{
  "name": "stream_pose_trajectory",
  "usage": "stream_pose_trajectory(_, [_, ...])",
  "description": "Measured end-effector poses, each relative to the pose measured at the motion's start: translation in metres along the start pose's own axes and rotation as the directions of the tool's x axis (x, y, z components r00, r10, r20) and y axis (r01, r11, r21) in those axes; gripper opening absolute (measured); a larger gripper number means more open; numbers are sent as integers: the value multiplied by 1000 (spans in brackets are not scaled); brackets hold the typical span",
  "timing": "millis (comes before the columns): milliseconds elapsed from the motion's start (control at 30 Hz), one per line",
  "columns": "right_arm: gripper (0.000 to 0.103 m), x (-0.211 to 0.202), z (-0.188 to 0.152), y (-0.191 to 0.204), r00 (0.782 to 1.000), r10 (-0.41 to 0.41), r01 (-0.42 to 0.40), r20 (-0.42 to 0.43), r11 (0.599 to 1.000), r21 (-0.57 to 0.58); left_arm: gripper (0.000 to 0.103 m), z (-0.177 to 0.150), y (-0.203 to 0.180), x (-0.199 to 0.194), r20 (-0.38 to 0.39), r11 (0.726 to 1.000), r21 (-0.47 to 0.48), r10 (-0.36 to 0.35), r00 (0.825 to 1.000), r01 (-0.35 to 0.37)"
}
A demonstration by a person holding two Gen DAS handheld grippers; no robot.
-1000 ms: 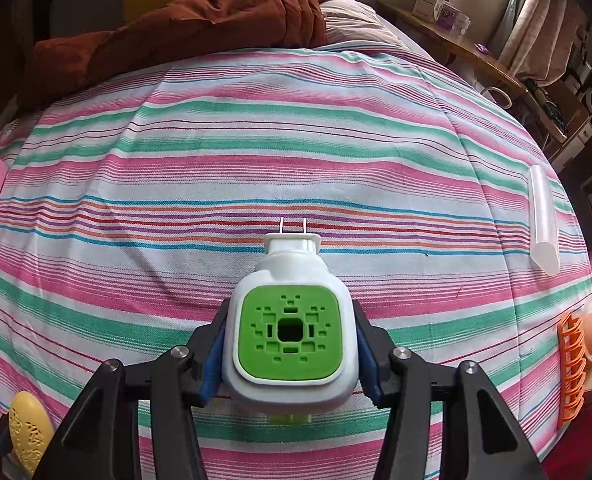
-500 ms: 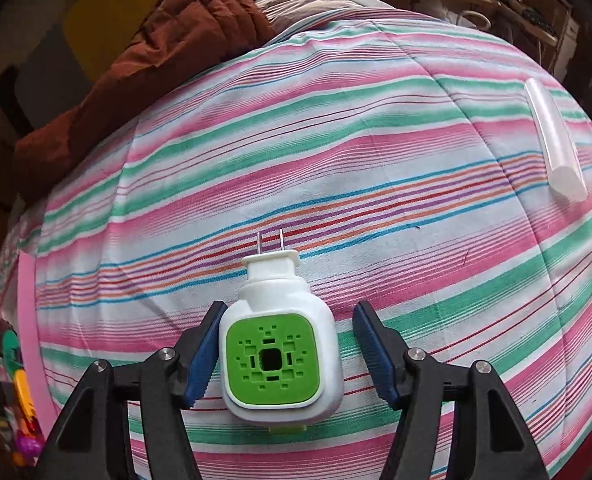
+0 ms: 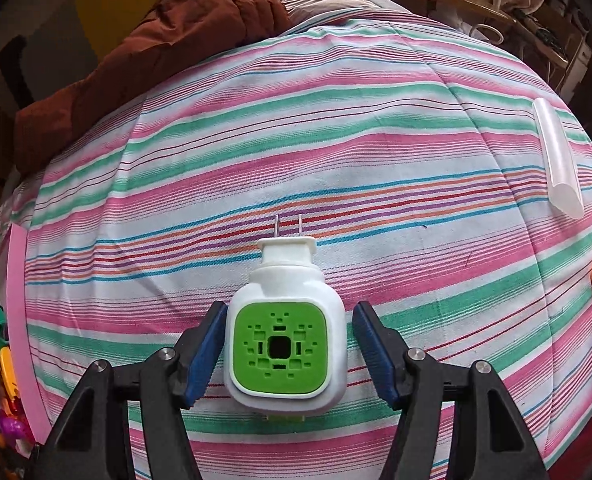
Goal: Organize rigid objects
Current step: 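Lift the yellow sponge with the left gripper and hold it, then carry the yellow sponge into the tray and open the left gripper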
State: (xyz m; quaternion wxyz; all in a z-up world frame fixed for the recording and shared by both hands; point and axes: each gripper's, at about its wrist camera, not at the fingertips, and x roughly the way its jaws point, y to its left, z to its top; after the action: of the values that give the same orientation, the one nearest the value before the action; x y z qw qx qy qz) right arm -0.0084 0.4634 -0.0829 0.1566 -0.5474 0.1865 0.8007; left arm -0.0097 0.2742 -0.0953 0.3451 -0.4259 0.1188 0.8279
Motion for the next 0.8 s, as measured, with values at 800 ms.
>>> stream_pose_trajectory(800, [52,8,-12,32,987,-141,155,75,961,-231,44,-6,25,-67,71,991,-126,-41,997,50])
